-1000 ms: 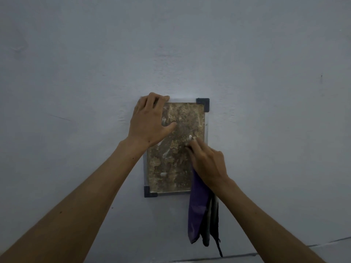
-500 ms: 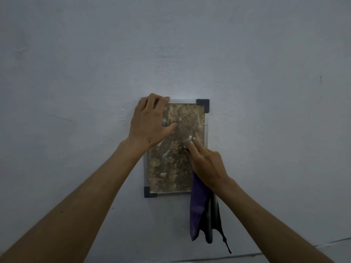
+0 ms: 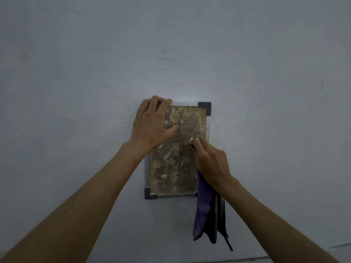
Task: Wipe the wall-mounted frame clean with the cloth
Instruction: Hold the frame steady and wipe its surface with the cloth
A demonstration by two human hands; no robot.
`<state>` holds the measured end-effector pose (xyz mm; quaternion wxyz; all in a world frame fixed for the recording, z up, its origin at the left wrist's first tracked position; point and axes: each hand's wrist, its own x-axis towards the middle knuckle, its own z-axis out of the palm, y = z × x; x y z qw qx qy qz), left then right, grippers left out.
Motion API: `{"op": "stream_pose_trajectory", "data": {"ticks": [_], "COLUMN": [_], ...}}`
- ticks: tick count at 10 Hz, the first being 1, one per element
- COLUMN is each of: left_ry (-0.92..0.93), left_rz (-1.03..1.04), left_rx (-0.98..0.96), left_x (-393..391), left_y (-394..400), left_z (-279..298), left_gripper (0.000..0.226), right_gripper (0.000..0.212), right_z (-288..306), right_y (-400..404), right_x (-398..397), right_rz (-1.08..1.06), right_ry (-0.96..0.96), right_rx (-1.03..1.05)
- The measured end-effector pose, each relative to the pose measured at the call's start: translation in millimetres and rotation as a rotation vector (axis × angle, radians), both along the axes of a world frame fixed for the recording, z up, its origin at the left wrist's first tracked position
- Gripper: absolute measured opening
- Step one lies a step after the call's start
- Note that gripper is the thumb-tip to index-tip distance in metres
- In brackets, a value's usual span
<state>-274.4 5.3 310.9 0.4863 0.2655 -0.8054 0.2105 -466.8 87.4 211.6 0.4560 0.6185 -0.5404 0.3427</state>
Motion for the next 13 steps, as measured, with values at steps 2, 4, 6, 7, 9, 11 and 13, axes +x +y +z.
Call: {"op": "stream_pose_trajectory", "data": {"ticks": [2, 4, 6, 7, 9, 11, 13], "left_ry": [0.008, 0.001, 0.002, 0.003, 0.006, 0.002, 0.004], "left_rz": [-0.003, -0.004, -0.003, -0.005, -0.006, 0.010, 0.011], "left_rx": [0.000, 0.002, 0.003, 0.001, 0.004, -0.007, -0.014], "left_x": [0, 1, 0, 0, 0, 0, 0], "left_y": [0, 0, 1, 0, 0, 0, -1], "left_z": [-1, 0, 0, 0, 0, 0, -1], "left_gripper": [0.075, 0.075, 0.074, 0.075, 0.075, 0.074, 0.074], "right_gripper": [0.008, 0.021, 0.010, 0.009, 0.009, 0.010, 0.012], "right_z": [19, 6, 16, 11, 24, 20, 26], "right_y": [1, 1, 1, 0, 4, 5, 2], "right_x": [-7, -1, -10, -10, -16, -19, -16], "right_rz": [0.004, 0.052, 0.011, 0.049, 0.027, 0.017, 0.031], "right_ry": [0.084, 0.214, -0.064, 0.129, -0.060, 0.057, -0.053], "right_rx": [0.003, 0.063, -0.050, 0.034, -0.062, 0.007, -0.053]}}
